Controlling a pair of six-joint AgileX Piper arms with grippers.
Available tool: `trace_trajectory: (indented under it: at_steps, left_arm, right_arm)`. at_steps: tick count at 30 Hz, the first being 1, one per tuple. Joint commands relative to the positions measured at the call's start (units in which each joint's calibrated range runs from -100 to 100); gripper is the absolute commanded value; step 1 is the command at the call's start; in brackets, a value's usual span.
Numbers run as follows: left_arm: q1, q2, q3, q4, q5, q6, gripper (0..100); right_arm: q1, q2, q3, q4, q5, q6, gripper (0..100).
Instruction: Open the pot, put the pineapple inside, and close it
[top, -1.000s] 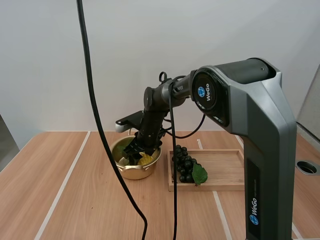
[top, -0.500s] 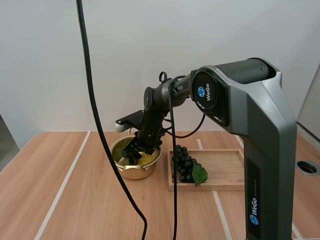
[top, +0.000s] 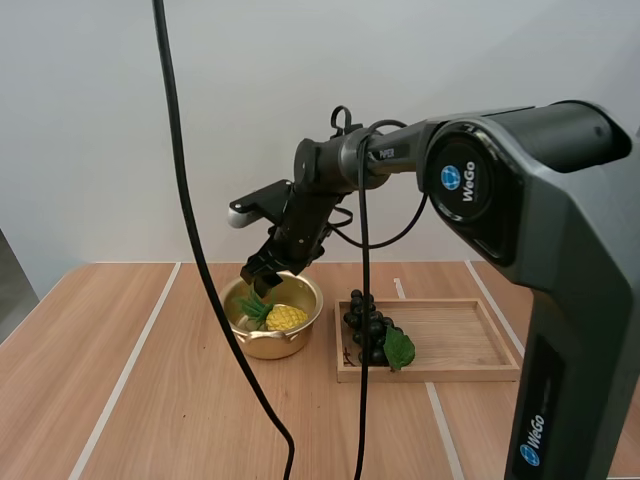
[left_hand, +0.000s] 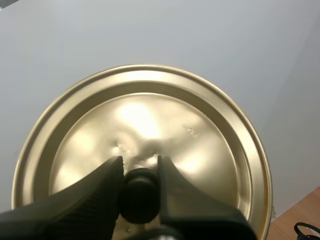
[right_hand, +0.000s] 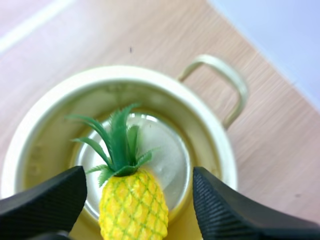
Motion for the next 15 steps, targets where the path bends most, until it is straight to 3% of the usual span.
trace_trajectory:
  at_steps: [1, 7, 15]
  left_arm:
    - [-0.10, -0.3, -0.4, -0.3, -0.7, 0.2, 0]
    - [-0.10, -0.3, -0.4, -0.3, -0.7, 0.2, 0]
    - [-0.10, -0.3, -0.4, -0.3, -0.7, 0.2, 0]
  right_arm:
    - [-0.1, -4.6, -0.2, -0.8, -0.2, 0.0, 100]
    - [-0.1, -11.7, -0.2, -3.9, 0.3, 1.5, 100]
    - [-0.1, -20.3, -0.2, -28.2, 1.8, 14.9, 100]
